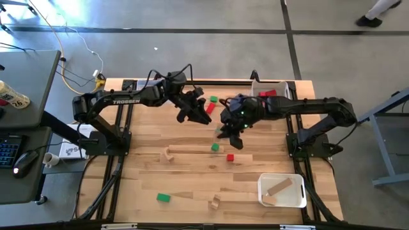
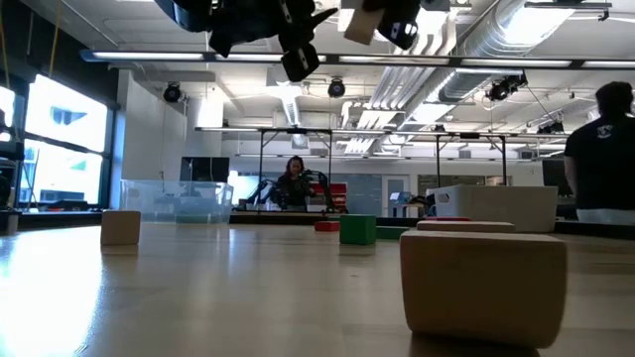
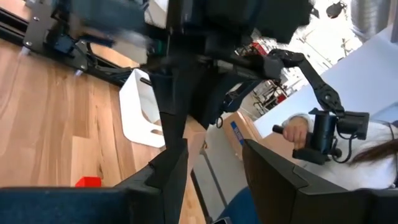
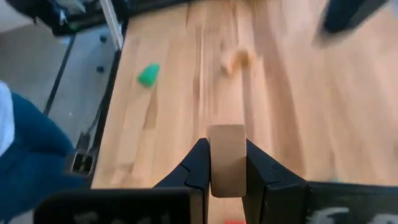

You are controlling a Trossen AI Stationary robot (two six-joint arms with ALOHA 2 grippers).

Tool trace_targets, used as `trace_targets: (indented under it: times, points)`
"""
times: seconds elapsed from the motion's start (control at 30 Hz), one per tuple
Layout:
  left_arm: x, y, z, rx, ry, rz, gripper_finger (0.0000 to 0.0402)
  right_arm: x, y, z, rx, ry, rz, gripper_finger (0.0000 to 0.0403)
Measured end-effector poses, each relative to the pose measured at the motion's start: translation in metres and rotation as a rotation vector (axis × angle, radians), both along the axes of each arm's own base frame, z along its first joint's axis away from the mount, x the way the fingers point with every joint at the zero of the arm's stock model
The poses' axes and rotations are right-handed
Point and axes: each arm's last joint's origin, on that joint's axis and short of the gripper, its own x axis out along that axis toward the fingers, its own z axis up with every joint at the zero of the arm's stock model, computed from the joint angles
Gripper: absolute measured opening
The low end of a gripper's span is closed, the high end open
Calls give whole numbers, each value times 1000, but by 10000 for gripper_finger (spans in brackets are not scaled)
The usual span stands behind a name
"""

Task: Sort & place blocks by color
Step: Put the brown block into the white bin

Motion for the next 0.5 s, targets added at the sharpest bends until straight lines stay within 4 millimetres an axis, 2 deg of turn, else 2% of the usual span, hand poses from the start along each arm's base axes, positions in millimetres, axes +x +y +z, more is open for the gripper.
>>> trace_targets:
  times: [0.2, 0.5]
  points:
    - [-1, -2, -6, 12, 36, -13, 141, -11, 21, -10, 26, 173, -45, 32]
    - [-4, -9, -26, 52, 235, 91, 140, -39, 62, -23, 83, 490, -201, 32]
